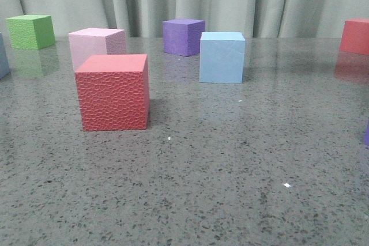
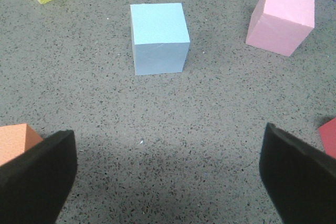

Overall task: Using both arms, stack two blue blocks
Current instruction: 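Open the right gripper and raise it away from the light blue cube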

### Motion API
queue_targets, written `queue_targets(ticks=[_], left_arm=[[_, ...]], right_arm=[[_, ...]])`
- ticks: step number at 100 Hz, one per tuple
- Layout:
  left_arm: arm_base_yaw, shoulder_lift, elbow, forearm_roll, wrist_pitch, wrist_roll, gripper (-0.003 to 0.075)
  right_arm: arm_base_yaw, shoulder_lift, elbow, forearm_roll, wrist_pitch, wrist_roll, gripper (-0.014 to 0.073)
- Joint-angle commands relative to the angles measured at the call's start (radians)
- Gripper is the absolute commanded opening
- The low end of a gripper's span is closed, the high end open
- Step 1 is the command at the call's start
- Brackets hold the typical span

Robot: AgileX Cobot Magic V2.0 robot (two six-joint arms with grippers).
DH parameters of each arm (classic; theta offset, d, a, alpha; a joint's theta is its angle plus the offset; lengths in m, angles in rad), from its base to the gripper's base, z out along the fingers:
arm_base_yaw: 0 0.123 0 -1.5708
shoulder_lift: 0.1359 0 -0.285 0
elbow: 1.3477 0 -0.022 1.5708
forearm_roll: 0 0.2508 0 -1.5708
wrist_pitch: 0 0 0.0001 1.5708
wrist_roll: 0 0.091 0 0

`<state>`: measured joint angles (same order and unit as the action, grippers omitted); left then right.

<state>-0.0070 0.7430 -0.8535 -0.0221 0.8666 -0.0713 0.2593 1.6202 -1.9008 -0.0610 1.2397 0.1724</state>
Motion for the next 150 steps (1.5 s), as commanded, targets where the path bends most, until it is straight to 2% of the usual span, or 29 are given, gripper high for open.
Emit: queue_targets(ticks=[1,39,63,87,134,150], left_arm=[[-0.008,0.004,-0.035,-0.011,-0.055,-0.002,0.0672],[-0.008,0.004,-0.035,-0.013,-0.055,-0.002,0.0672],[-0.008,0.004,-0.035,-0.013,-0.055,-0.002,0.0672],[-0.008,0.004,-0.035,-0.013,-0.057,-0.002,0.0672],[-0.008,0.004,-0.035,-0.017,-0.072,-0.002,0.0672],[-0.008,0.041,-0.086,-0.017,-0.070,-0.002,0.0672]], right_arm=[[-0.034,-0.099,0.055,-0.013,-0.064,-0.022,0.0598],[-0.194,-0.465,0.608,-0.013,-0.289,-0.022,0.0598],[-0.240,-0.697,0.830,-0.028,-0.372,-0.022,0.0598],[-0.240,-0.826,0.887,-0.037,-0.401,-0.022,0.0598],[-0.237,-0.831,0.887,-0.037,-0.413,-0.021,0.0598],[-0.237,-0.831,0.887,-0.036,-0.415,-0.021,0.0598]])
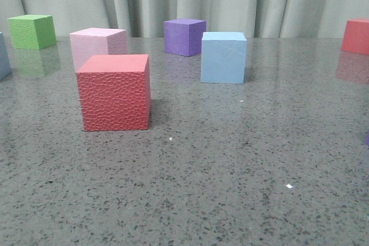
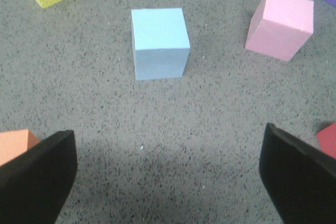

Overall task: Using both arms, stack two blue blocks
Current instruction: 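Open the right gripper and raise it away from the light blue cube, then lower the left gripper onto the other light blue cube and close it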

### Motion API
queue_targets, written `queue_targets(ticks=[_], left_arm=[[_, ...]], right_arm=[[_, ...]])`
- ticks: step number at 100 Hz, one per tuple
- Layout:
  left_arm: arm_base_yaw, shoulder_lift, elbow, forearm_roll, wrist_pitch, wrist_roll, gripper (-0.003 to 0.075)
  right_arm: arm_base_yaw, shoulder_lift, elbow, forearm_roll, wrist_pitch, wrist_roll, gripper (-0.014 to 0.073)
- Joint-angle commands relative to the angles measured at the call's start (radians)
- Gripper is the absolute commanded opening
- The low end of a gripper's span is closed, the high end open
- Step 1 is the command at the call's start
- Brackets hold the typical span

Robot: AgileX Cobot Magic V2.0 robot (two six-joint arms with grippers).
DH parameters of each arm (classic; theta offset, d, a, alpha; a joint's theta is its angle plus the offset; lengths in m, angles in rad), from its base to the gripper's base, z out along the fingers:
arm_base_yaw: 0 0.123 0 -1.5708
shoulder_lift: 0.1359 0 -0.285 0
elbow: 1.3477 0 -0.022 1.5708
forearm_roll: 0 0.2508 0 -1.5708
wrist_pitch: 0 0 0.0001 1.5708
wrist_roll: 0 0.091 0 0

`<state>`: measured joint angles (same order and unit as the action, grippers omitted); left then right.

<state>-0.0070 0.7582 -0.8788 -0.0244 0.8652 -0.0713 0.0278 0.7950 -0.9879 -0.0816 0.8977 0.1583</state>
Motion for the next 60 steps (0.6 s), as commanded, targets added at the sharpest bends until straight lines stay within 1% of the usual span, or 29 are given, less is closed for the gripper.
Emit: queue_targets(ticks=[1,20,43,60], left_arm=[[-0.008,0.026,-0.068,-0.015,-0.069,-0.002,0.0672],[-0.008,0.151,-0.211,-0.015,-0.040,-0.002,0.0672],[-0.008,0.381,-0.405,-0.002,-0.001,-0.014,0.0661],[-0.008,0.531,-0.514,-0.008,0.010,-0.037,0.0658]], right_arm=[[-0.005,-0.006,-0.026,-0.016,-0.073,-0.007,0.0598],[-0.005,-0.006,-0.026,-0.016,-0.078,-0.007,0.0598],[-0.005,-0.006,-0.026,-0.016,-0.078,-0.007,0.0598],[-0.005,-0.006,-0.026,-0.016,-0.076,-0.007,0.0598]])
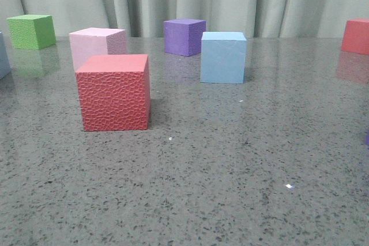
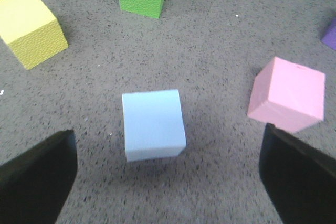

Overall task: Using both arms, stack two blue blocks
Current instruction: 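Lower the left gripper onto the other light blue cube and close it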

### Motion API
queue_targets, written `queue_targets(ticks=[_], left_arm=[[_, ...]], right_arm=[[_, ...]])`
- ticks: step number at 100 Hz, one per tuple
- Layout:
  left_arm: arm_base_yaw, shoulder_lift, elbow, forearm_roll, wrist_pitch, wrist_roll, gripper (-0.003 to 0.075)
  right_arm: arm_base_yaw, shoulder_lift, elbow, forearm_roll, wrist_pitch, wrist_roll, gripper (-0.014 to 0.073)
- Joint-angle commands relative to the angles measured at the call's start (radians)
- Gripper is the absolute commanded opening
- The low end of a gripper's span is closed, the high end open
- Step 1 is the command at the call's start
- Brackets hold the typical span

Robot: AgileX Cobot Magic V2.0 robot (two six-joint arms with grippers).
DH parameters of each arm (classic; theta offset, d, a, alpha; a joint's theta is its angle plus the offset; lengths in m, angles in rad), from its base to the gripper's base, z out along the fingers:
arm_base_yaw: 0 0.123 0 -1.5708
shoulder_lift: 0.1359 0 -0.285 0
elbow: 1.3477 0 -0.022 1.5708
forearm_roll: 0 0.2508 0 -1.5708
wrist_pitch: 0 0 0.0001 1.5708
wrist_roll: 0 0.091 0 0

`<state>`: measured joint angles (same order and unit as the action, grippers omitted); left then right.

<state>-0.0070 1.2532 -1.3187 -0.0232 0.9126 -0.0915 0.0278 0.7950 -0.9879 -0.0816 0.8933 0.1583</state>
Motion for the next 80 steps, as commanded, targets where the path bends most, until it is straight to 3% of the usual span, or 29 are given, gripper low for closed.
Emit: queue_targets(ticks=[1,26,80], left_arm=[[-0.008,0.048,-0.078,-0.010,-0.034,-0.016,0.0658],[-0.008,0.202,-0.162,-0.008,-0.004,-0.035,0.0658],[-0.008,0.326,-0.166,0.023,-0.027,-0.060,0.0658]], right_arm=[[-0.005,-0.006,-0.026,-0.016,-0.071,-0.007,0.0598],[-0.005,-0.006,-0.026,-0.016,-0.071,-0.007,0.0598],[-0.005,-0.006,-0.026,-0.015,-0.073,-0.007,0.0598]])
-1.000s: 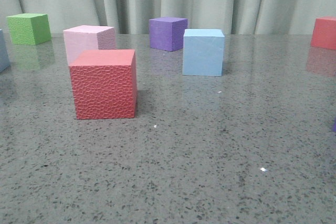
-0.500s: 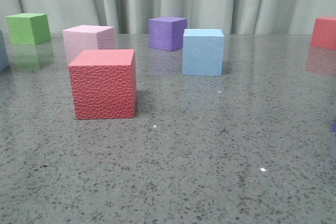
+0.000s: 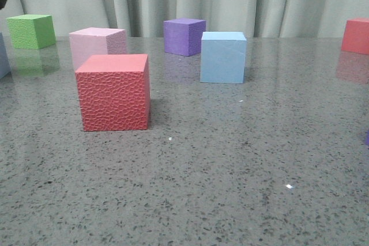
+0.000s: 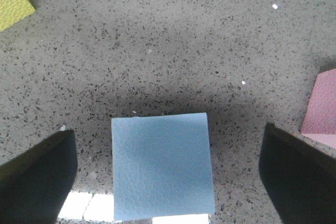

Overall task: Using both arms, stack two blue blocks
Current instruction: 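Lower the left gripper onto the other light blue cube and close it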

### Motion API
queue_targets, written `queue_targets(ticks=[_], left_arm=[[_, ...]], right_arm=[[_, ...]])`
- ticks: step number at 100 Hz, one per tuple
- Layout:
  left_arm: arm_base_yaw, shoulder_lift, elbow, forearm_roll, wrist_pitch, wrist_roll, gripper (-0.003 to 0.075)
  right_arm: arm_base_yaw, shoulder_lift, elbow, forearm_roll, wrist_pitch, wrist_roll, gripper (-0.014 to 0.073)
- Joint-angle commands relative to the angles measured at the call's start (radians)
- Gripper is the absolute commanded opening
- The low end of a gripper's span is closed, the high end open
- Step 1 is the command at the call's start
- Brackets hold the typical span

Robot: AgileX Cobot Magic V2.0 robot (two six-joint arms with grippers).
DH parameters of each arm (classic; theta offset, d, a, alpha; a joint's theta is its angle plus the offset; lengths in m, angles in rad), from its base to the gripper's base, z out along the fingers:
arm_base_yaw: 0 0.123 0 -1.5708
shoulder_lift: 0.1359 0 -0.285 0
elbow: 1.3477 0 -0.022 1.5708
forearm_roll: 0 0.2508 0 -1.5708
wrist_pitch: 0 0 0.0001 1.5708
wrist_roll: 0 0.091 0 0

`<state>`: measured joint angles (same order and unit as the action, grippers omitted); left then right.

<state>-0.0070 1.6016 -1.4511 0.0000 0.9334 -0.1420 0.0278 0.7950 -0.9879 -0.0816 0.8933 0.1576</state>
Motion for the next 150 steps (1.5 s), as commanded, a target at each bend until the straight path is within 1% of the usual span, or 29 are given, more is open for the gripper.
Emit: queue_targets(ticks=[1,50,64,88,97,121,128,138,150], left_arm=[[-0.008,-0.020,-0.033,0.000,-0.048,-0.009,0.0658],[-0.008,0.090,-0.033,0.012,-0.022,-0.010,0.0657],[-0.008,0.103,-0.033,0.014,-0.013,-0.010,0.0630],[-0.008,0.104,-0.033,0.014,-0.001,-0.010,0.0536],[-0.008,0.104,-0.033,0.014,0.003,-0.010,0.0489],[-0.008,0.104,-0.033,0.014,0.018,-0.010,0.0303],[-0.011,0.104,-0.033,0.014,0.022,-0.010,0.0260],[-0.018,0.094,-0.033,0.012,0.029,-0.010,0.0233],[-0.034,0.065,-0.040,0.010,0.026,-0.010,0.0231]], right_arm=[[-0.005,-0.006,-0.026,-0.015,-0.073,-0.006,0.0598],[-0.005,-0.006,-0.025,-0.015,-0.073,-0.006,0.0598],[-0.005,-0.006,-0.025,-0.015,-0.073,-0.006,0.0598],[-0.005,-0.006,-0.025,-0.015,-0.073,-0.006,0.0598],[-0.005,-0.006,-0.025,-0.015,-0.073,-0.006,0.0598],[-0.005,-0.006,-0.025,-0.015,-0.073,-0.006,0.0598],[-0.005,-0.006,-0.025,-0.015,-0.073,-0.006,0.0598],[-0.005,-0.006,-0.025,-0.015,-0.073,-0.006,0.0598],[-0.005,-0.006,-0.025,-0.015,-0.073,-0.006,0.0598]])
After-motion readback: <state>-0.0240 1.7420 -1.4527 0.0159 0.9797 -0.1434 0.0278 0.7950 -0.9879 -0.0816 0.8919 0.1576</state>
